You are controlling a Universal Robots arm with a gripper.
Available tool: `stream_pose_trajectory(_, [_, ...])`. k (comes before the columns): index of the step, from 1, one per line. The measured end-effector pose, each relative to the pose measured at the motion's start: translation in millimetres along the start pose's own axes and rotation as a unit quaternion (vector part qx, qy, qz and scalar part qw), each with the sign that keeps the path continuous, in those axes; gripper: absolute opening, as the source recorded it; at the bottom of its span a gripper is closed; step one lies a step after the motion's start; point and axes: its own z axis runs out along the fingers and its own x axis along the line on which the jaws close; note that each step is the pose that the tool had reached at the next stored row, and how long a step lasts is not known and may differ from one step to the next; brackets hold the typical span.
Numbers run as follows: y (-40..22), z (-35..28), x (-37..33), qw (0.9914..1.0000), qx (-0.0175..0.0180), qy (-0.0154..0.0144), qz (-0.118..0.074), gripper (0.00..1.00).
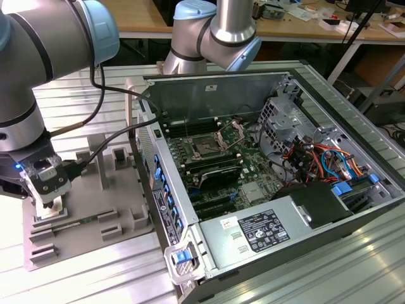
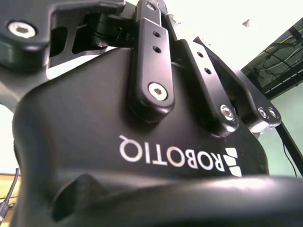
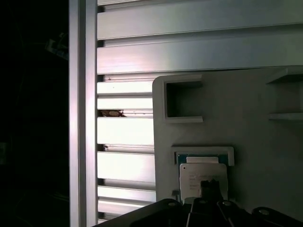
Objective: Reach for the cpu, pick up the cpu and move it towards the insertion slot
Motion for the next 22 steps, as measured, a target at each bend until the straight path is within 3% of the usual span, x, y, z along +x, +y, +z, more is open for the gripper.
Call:
stream_pose_trajectory(10, [0.0, 0.8, 0.0, 1.0, 0.0, 0.0, 0.0, 0.11])
stream_pose_trajectory(12, [0.0, 0.9, 0.0, 1.0, 0.0, 0.0, 0.0, 0.17])
stream_pose_trajectory(14, [-0.1, 0.9, -0.1, 1.0, 0.0, 0.0, 0.0, 0.17])
stream_pose_trajectory(20, [0.0, 1.0, -0.1, 1.0, 0.0, 0.0, 0.0, 0.54])
stream_pose_trajectory(22, [-0.1, 1.0, 0.0, 1.0, 0.0, 0.0, 0.0, 0.6])
